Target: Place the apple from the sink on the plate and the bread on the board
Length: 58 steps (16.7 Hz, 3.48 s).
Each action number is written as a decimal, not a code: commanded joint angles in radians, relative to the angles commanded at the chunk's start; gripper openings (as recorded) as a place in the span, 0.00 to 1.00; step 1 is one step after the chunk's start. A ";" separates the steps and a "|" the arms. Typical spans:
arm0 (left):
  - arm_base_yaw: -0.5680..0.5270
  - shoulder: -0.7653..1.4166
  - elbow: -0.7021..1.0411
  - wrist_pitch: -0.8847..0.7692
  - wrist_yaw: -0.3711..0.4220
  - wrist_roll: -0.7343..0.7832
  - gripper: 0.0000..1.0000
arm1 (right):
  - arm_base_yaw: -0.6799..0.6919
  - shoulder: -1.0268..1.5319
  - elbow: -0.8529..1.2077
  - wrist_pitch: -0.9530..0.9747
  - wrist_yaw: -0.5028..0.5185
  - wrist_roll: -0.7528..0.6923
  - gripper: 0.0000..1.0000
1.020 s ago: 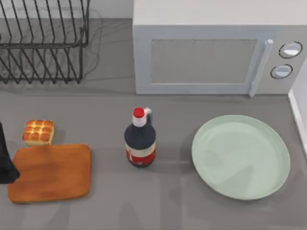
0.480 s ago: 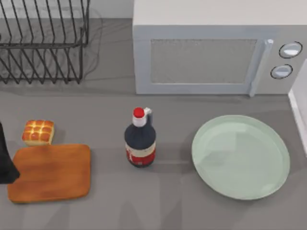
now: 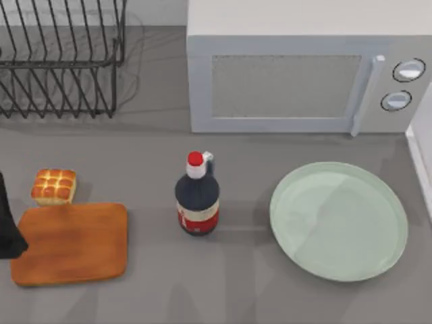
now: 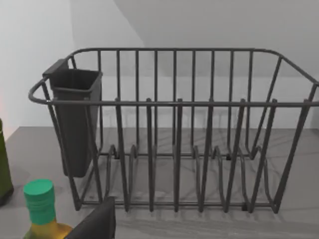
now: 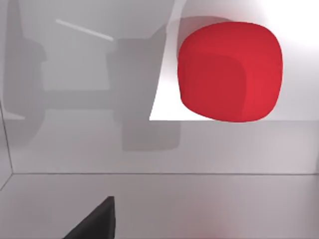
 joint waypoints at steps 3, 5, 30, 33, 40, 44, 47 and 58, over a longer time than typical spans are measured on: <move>0.000 0.000 0.000 0.000 0.000 0.000 1.00 | 0.005 -0.002 -0.003 0.002 0.000 0.001 1.00; 0.000 0.000 0.000 0.000 0.000 0.000 1.00 | 0.005 0.009 -0.010 0.018 0.000 0.001 1.00; 0.000 0.000 0.000 0.000 0.000 0.000 1.00 | 0.001 0.296 -0.187 0.483 0.003 0.005 0.32; 0.000 0.000 0.000 0.000 0.000 0.000 1.00 | 0.001 0.296 -0.187 0.483 0.003 0.005 0.10; 0.000 0.000 0.000 0.000 0.000 0.000 1.00 | 0.001 0.296 -0.187 0.483 0.003 0.005 0.00; 0.000 0.000 0.000 0.000 0.000 0.000 1.00 | 0.003 0.231 -0.170 0.446 -0.013 0.014 0.00; 0.000 0.000 0.000 0.000 0.000 0.000 1.00 | 0.002 0.188 -0.138 0.375 -0.013 0.012 0.00; 0.000 0.000 0.000 0.000 0.000 0.000 1.00 | 0.003 0.040 -0.049 0.130 -0.015 0.012 0.00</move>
